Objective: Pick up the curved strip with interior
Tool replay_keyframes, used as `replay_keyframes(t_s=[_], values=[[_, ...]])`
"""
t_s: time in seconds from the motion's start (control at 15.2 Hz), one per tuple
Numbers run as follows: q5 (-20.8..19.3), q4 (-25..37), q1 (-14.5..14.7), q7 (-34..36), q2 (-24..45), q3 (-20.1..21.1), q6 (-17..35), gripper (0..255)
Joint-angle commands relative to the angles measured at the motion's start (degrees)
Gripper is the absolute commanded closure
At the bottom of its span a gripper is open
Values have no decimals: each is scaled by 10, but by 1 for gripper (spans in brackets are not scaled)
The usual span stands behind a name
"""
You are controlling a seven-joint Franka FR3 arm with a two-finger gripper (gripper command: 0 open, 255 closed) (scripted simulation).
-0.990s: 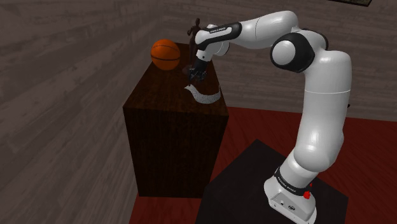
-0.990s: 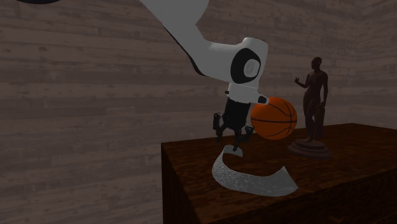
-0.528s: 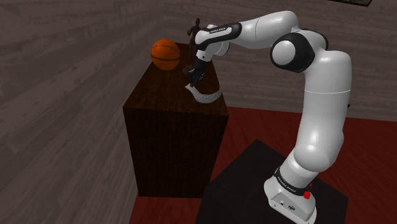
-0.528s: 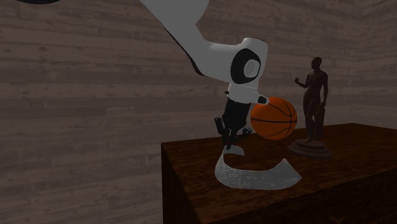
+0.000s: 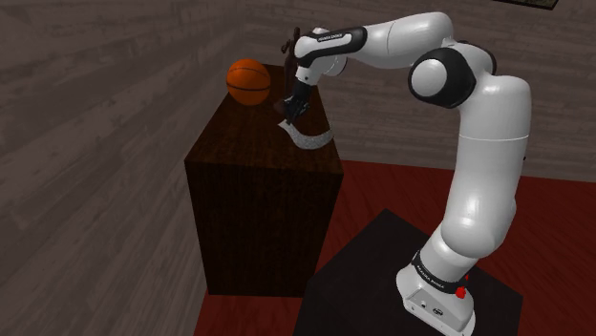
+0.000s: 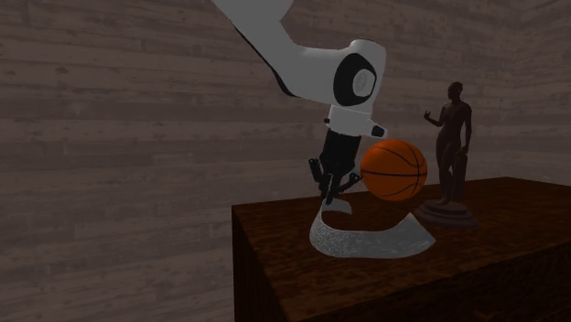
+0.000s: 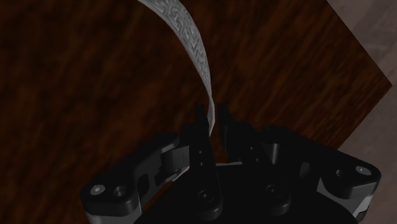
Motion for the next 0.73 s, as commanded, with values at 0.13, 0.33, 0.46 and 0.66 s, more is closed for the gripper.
replay_keyframes(t_s=[0.13,0.33,0.46,0.66], values=[[-4,23,-1,8,-5,-1,-27,255],[-6,41,-1,14,-8,-2,-48,255],[-8,55,-2,18,-9,-2,-62,255],[-8,63,-2,20,-10,-2,-70,255]])
